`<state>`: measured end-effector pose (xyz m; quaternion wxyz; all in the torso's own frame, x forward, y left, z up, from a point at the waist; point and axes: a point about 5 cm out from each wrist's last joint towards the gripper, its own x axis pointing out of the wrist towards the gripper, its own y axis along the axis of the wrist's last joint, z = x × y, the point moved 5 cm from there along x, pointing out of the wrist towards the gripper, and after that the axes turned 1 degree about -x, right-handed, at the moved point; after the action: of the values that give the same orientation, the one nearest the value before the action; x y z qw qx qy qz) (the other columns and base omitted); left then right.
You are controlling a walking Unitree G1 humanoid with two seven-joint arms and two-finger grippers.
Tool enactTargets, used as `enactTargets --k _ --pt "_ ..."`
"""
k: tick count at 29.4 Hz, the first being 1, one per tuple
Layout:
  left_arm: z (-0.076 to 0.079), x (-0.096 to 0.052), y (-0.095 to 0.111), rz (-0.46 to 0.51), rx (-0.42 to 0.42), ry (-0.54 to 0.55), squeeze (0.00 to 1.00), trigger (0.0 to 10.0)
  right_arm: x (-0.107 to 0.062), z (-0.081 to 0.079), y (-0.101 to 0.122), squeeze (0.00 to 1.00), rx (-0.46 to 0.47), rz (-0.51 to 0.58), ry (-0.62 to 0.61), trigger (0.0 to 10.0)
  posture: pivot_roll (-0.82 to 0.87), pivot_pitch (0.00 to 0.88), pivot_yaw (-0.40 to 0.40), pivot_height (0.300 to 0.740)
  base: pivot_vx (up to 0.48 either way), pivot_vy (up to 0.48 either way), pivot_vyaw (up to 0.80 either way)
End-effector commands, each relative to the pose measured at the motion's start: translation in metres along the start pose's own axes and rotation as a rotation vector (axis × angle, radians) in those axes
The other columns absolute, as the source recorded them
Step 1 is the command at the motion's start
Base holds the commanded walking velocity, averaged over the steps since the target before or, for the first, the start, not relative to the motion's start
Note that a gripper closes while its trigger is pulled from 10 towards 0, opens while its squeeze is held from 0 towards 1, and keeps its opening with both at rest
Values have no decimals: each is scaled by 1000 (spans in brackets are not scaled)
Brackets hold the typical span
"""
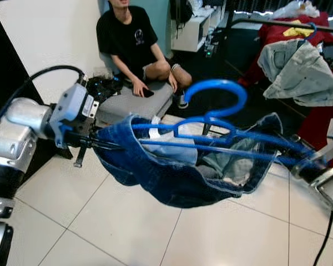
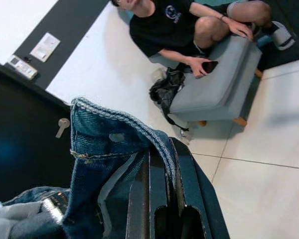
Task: Hang hanger
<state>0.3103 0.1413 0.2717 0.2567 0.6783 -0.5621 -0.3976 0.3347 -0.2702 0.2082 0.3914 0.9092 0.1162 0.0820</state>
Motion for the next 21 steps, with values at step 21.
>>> enactTargets --k 21 --pt "-11 -7 -55 -305 -54 198 0 0 -2 -37 20 0 -51 39 145 0 -3 61 34 740 0 0 0"
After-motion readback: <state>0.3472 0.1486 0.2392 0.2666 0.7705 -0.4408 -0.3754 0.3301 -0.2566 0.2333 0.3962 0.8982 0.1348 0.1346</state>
